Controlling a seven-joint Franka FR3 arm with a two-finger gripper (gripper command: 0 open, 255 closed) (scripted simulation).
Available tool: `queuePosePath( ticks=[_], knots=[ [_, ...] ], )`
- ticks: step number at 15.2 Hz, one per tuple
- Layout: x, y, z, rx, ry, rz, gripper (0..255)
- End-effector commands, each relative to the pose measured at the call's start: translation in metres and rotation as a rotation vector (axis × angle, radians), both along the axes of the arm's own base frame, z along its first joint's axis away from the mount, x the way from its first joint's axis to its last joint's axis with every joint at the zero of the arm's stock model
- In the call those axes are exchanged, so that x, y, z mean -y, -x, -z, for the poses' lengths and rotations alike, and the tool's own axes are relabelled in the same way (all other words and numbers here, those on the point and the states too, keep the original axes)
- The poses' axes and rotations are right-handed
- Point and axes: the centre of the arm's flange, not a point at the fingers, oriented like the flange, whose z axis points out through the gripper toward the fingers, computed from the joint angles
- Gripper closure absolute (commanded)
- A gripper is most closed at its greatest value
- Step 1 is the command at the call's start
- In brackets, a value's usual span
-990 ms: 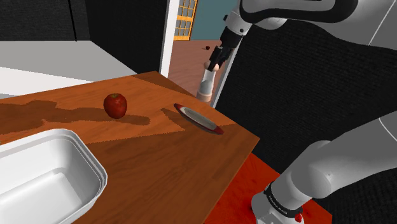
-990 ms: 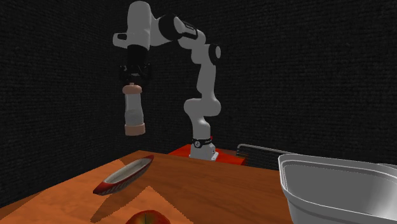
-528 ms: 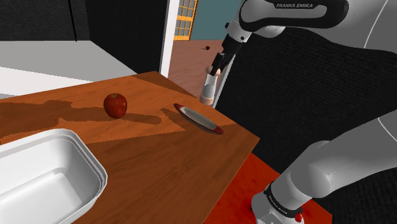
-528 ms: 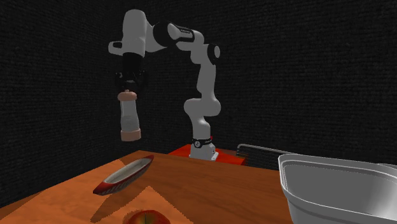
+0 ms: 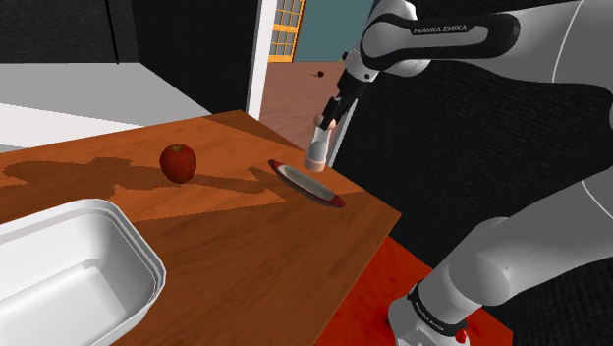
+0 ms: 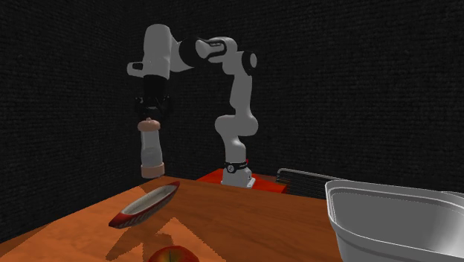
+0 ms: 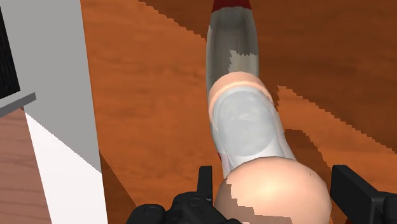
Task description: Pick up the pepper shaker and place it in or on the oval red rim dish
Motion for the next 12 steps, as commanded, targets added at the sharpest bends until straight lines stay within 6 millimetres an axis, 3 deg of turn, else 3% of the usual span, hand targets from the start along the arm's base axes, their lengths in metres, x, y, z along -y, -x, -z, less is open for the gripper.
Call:
queuePosePath(
  ticks=[1,12],
  knots=[
    [-0.001,0.002,0.011,0.001,0.0,0.0,255],
    [-0.001,0.002,0.069,0.001,0.0,0.0,255]
  ],
)
